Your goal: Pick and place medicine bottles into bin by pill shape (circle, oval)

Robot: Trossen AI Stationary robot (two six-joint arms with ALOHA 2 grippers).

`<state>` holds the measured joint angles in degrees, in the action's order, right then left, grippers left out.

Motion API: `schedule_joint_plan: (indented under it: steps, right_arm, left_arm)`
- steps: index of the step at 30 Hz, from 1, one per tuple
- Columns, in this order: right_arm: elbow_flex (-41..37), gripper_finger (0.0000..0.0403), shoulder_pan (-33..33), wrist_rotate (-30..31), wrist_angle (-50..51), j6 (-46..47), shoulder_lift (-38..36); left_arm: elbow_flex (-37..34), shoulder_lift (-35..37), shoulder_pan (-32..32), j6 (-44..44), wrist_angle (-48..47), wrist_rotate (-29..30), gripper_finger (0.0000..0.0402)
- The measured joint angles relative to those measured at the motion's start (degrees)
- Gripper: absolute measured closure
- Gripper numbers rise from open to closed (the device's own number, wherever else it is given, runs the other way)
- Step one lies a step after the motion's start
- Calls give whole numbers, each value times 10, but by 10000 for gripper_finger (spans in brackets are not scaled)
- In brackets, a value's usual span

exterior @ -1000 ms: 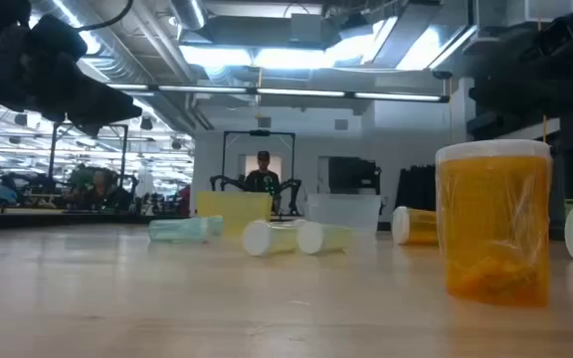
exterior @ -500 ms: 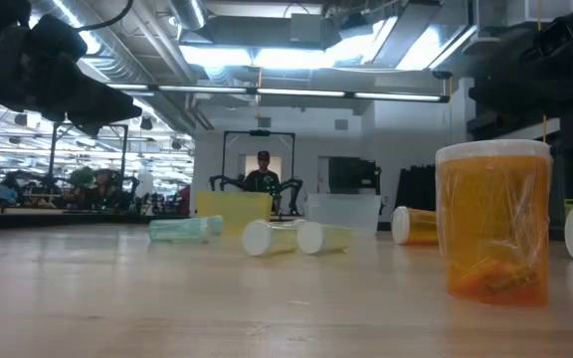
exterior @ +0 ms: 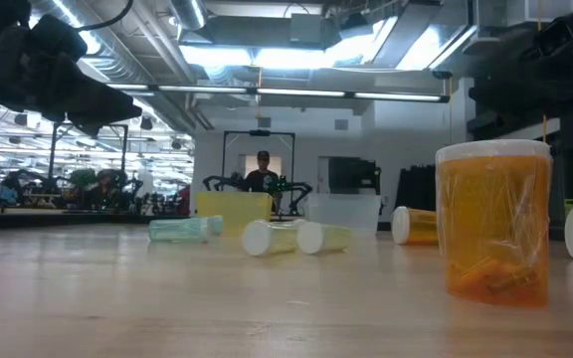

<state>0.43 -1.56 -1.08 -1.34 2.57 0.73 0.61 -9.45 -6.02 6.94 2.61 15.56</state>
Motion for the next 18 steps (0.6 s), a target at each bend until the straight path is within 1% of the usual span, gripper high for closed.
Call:
schedule_joint_plan:
  steps: [13,15,18]
  right_arm:
    - [0,186,0,0,-6,3,0]
    - [0,186,0,0,-14,32,0]
    - [0,186,0,0,-21,105,0]
  left_arm:
    - [0,0,0,0,0,0,253]
    - [0,0,0,0,0,0,253]
    - [0,0,0,0,0,0,253]
